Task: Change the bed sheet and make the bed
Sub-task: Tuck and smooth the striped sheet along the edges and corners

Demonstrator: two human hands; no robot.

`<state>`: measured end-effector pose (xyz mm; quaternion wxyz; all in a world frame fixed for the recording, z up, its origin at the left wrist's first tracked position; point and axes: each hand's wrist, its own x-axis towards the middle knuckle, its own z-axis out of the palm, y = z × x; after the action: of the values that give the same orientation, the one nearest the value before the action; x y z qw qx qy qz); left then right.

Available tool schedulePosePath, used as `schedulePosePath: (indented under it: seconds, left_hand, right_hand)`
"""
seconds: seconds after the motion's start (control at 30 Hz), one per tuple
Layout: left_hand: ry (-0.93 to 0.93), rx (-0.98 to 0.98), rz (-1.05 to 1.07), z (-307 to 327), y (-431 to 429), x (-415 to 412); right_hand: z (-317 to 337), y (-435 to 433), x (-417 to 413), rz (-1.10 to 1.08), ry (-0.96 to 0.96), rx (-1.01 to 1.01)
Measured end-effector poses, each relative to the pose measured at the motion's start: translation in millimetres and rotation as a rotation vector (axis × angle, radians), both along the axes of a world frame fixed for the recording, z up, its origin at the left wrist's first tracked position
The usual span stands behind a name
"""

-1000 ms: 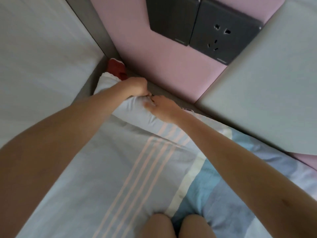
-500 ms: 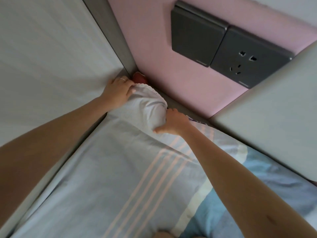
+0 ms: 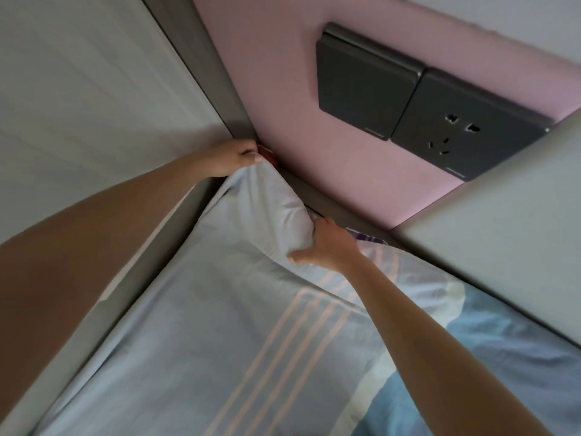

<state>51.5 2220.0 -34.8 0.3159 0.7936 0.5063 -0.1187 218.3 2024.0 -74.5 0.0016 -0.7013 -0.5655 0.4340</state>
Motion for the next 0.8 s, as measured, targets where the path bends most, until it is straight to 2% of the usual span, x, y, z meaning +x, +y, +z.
schedulePosePath:
  seconds: [0.13, 0.2, 0.3, 0.37, 0.47, 0.53, 0.57, 0.6, 0.67, 0.7, 0.73, 0.8]
  left_hand:
    - [-0.191, 0.129, 0.061, -4.2, -0.9, 3.9]
    - [-0.170, 0.237, 0.057, -14.1, -3.2, 5.6]
    - [-0.031, 0.483, -0.027, -33.5, -7.8, 9.5]
    - [-0.004, 0.589, 0.010, -42.8, -12.6, 13.5]
    - [-0.077, 0.721, 0.198, -44.1, -18.6, 14.5]
    - [-0.166, 0.803, 0.171, -34.5, -29.0, 13.1]
    - [-0.206, 0.811, 0.026, -28.7, -36.7, 11.2]
    - [-0.242, 0.788, -0.233, -23.8, -46.2, 10.3]
    - [-0.286, 0.604, -0.837, -18.8, -70.6, 3.6]
    - [-0.253, 0.517, -1.051, -18.5, -81.7, 0.4]
    - [-0.197, 0.474, -1.167, -22.1, -88.6, -2.8]
    - [-0.052, 0.465, -1.192, -29.9, -89.8, -3.8]
  right_hand:
    - [0.6, -3.7, 2.3, -0.020, 0.051, 0.010]
    - [0.8, -6.7, 3.0, -0.034, 0.082, 0.022]
    - [2.0, -7.5, 3.1, -0.048, 0.098, 0.024]
    - [3.2, -5.2, 5.5, -0.057, 0.111, 0.006]
    - [6.1, -3.7, 6.6, -0.059, 0.130, -0.005]
    - [8.4, -4.3, 7.9, -0.065, 0.147, -0.010]
    - [9.6, -3.3, 7.8, -0.067, 0.148, -0.008]
    - [11.0, -2.4, 8.3, -0.072, 0.147, -0.004]
    - [10.5, 0.1, 9.6, -0.067, 0.149, 0.001]
    - [9.8, 0.8, 10.4, -0.062, 0.158, 0.001]
    - [10.5, 1.2, 10.8, -0.055, 0.170, -0.001]
    - [10.2, 1.8, 12.3, -0.030, 0.178, 0.008]
